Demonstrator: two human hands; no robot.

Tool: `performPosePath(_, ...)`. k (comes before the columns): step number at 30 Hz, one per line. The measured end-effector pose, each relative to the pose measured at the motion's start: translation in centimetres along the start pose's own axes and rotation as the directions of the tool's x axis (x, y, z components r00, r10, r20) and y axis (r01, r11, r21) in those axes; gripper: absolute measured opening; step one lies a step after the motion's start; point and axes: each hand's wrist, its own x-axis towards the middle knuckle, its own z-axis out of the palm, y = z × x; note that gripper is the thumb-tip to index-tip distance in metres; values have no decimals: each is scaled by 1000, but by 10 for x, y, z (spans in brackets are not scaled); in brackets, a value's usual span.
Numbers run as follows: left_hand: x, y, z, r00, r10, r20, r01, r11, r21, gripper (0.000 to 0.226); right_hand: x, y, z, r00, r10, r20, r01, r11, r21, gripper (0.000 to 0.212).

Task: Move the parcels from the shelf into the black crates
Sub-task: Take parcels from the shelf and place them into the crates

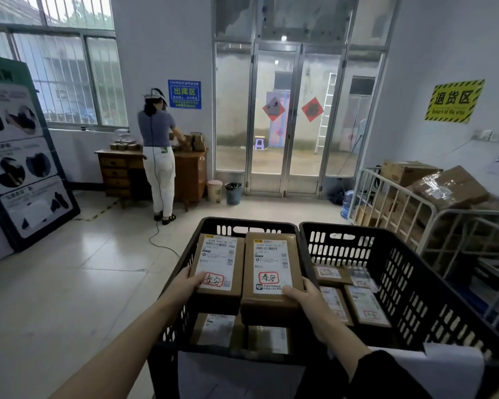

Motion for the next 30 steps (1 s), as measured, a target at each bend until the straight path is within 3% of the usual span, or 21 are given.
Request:
performPosePath(14, 66, -55, 2, 920, -387, 66, 360, 898, 253, 33, 56, 37, 12, 915, 398, -67, -403, 907, -125, 33)
performPosePath(17, 69, -55, 4, 903, -422, 78, 389, 881, 268, 32, 63, 36, 13, 900, 432, -54, -435, 886, -163, 19)
performPosePath(23, 82, -57, 2, 888, -452, 86, 413, 865, 286, 32, 75, 37, 16, 895, 442, -62, -445, 869, -217, 13)
performPosePath(28, 88, -58, 1, 905, -412, 108, 353, 867, 352, 22, 81, 43, 15, 917, 384, -105, -396, 851, -346, 46)
performPosePath(30, 95, -64, -2, 948, -297, 117, 205, 847, 490, 52, 85, 41, 17, 958, 258, -123, -282, 786, -550, 62)
